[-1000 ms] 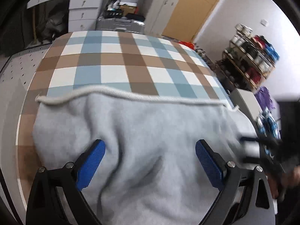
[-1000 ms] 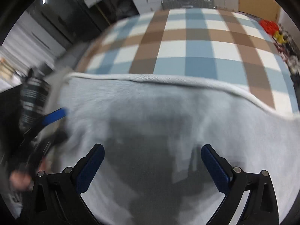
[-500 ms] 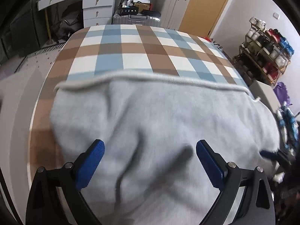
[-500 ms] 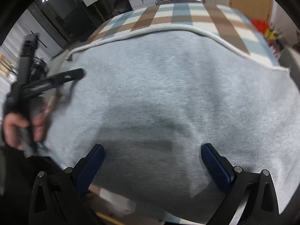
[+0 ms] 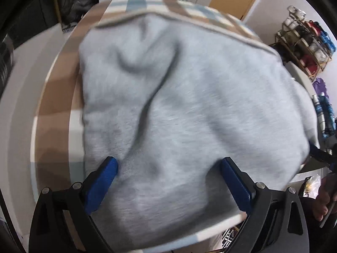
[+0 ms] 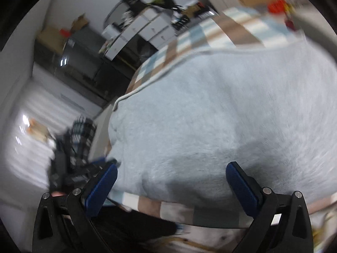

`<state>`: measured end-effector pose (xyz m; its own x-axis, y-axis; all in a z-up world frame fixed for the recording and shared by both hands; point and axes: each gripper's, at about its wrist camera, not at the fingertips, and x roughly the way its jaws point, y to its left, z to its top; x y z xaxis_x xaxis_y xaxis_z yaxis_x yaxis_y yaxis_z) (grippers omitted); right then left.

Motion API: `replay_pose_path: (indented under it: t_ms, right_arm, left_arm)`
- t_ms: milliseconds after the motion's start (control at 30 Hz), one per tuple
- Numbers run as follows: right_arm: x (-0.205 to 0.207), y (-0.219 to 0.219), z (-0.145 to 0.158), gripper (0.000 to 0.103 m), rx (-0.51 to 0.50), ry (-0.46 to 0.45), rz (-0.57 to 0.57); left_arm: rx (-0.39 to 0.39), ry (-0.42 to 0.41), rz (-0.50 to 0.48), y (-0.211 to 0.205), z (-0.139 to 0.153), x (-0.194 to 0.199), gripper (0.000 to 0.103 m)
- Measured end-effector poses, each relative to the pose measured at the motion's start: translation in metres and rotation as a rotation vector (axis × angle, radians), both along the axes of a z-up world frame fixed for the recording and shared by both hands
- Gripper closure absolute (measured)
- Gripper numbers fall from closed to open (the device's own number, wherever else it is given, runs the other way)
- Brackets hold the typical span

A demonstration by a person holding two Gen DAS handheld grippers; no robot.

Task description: Fold large clothes

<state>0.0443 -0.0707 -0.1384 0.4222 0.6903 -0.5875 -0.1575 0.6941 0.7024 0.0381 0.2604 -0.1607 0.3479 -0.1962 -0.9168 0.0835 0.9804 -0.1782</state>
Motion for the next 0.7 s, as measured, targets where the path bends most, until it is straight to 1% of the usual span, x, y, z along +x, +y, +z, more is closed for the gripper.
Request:
replay_pose_path:
  t_ms: [33, 67, 133, 200, 233, 267, 333, 367, 400, 467, 533, 567, 633, 700]
  right_arm:
    - [-0.005, -0.003, 0.0, 0.0, 0.017, -0.002, 0.001]
    - [-0.005, -0.003, 0.001, 0.0, 0.021, 0.0, 0.011]
    - [-0.006, -0.003, 0.001, 0.0, 0.025, -0.012, 0.01]
    - [-0.008, -0.002, 0.001, 0.0, 0.021, -0.047, 0.013]
    - [-0.01, -0.006, 0.003, 0.0, 0.043, -0.052, -0.002]
    - [-0.012, -0.012, 0.005, 0.0, 0.08, -0.049, -0.021]
    - [-0.021, -0.038, 0.013, 0.0, 0.261, -0.049, -0.087]
    - [-0.025, -0.05, 0.014, 0.0, 0.326, -0.062, -0.112]
    - [-0.034, -0.068, 0.017, 0.0, 0.408, -0.086, -0.151]
    - [-0.049, -0.098, 0.018, 0.0, 0.508, -0.128, -0.227]
    - [-0.061, -0.126, 0.011, 0.0, 0.545, -0.134, -0.321]
    - [-0.063, -0.133, 0.008, 0.0, 0.542, -0.129, -0.35]
    - [-0.061, -0.147, 0.001, 0.0, 0.523, -0.099, -0.406]
    - [-0.05, -0.15, -0.015, 0.0, 0.541, -0.013, -0.415]
  left_arm:
    - [0.009, -0.006, 0.005, 0.002, -0.002, 0.001, 0.001]
    - [0.004, 0.002, 0.009, 0.003, -0.005, 0.003, 0.001]
    - [0.01, -0.014, 0.001, 0.003, -0.005, 0.004, 0.001]
    - [0.004, -0.003, 0.028, 0.003, -0.002, 0.006, 0.001]
    - [-0.003, -0.011, 0.052, 0.003, 0.003, 0.005, 0.001]
    - [-0.002, -0.033, 0.062, 0.001, 0.012, 0.0, 0.001]
    - [0.029, -0.109, 0.055, -0.01, 0.035, -0.008, 0.001]
    - [0.046, -0.135, 0.045, -0.017, 0.045, -0.011, 0.001]
    - [0.042, -0.154, 0.029, -0.024, 0.052, -0.014, 0.001]
    - [-0.01, -0.174, -0.051, -0.05, 0.071, -0.016, 0.001]
    - [-0.05, -0.179, -0.141, -0.082, 0.083, -0.013, 0.001]
    - [-0.045, -0.182, -0.188, -0.099, 0.087, -0.011, 0.001]
    - [-0.001, -0.201, -0.27, -0.136, 0.089, -0.005, 0.001]
    - [0.028, -0.199, -0.347, -0.171, 0.084, 0.007, 0.001]
